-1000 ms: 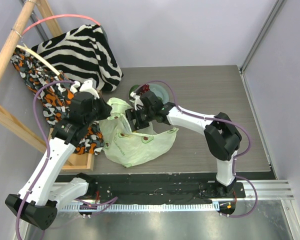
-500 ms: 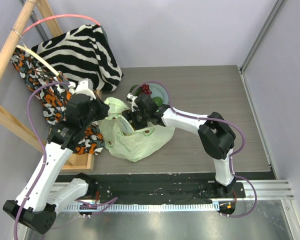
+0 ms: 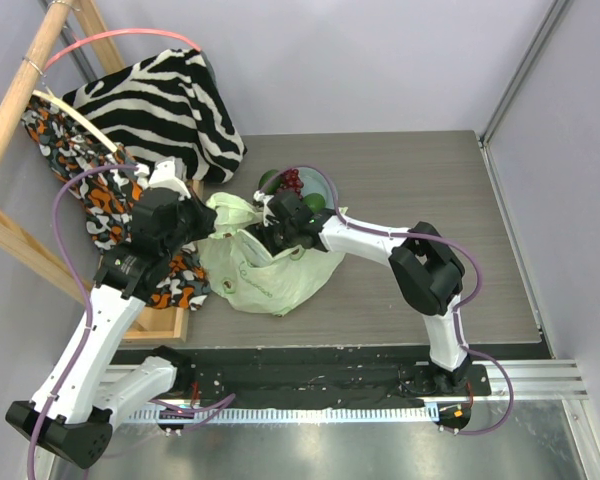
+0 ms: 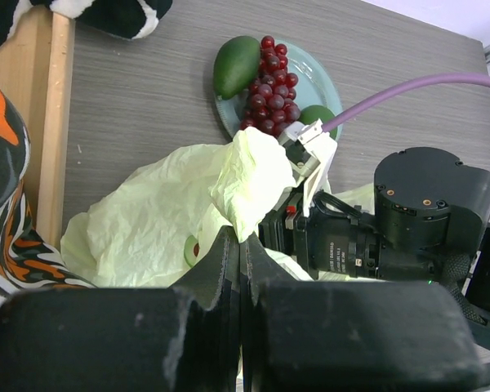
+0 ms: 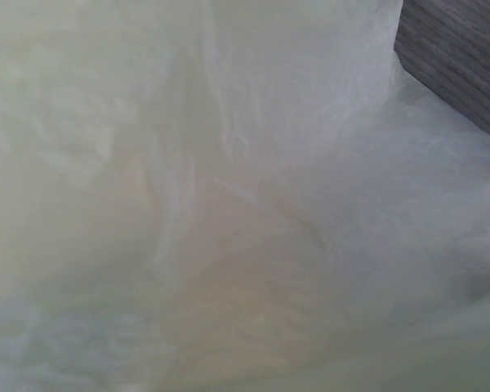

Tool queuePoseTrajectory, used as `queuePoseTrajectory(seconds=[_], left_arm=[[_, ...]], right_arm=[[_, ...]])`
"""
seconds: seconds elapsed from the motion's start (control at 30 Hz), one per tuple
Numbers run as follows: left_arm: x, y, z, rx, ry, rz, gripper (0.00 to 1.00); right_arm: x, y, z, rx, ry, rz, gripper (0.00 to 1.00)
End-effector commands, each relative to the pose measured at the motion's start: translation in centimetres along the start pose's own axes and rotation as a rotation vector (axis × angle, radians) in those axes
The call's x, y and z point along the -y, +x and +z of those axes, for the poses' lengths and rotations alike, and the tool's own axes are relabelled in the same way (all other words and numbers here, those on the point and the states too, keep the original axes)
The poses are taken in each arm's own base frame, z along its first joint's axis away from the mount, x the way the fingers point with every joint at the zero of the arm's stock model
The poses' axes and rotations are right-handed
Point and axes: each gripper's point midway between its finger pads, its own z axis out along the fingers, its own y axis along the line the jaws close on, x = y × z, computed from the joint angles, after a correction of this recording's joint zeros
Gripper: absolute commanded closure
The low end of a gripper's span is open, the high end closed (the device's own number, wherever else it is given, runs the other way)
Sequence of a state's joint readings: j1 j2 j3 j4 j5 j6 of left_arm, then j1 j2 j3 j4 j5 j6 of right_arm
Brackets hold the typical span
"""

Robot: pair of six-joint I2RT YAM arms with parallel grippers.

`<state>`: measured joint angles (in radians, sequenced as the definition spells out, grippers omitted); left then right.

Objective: Place the fruits into the plastic bag

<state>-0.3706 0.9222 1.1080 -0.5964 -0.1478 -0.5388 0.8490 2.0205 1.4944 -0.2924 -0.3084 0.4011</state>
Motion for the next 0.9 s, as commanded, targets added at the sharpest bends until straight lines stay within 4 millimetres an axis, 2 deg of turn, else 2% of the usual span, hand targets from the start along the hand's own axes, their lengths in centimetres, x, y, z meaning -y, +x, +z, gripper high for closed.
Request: queuePoseTrajectory(seconds=[0.0,0.27,0.53,0.87], left_arm=[[-0.3,-1.0,0.0,0.048,-0.014,-0.004,1.00],[-0.4,-0.7,0.0,0.040,-0.013,-0.003,1.00],[-0.5,-0.5,-0.1,0.039,-0.014,-0.008,1.00],[-0.4,-0.3,-0.2,0.038,-0.008,-0.010,1.00]], right_arm=[[-1.9,-3.1,-2.0,0.087,-0.033,-0.056,0.22],[-2.2,-3.3,-2.7,0.097,-0.044,-0.056,0.14],[-3.5,-5.1,-5.2,0.180,-0.049,-0.059,0.10],[-2.9,-5.4,-7.1,0.230,0.007,-0.044,0.08]])
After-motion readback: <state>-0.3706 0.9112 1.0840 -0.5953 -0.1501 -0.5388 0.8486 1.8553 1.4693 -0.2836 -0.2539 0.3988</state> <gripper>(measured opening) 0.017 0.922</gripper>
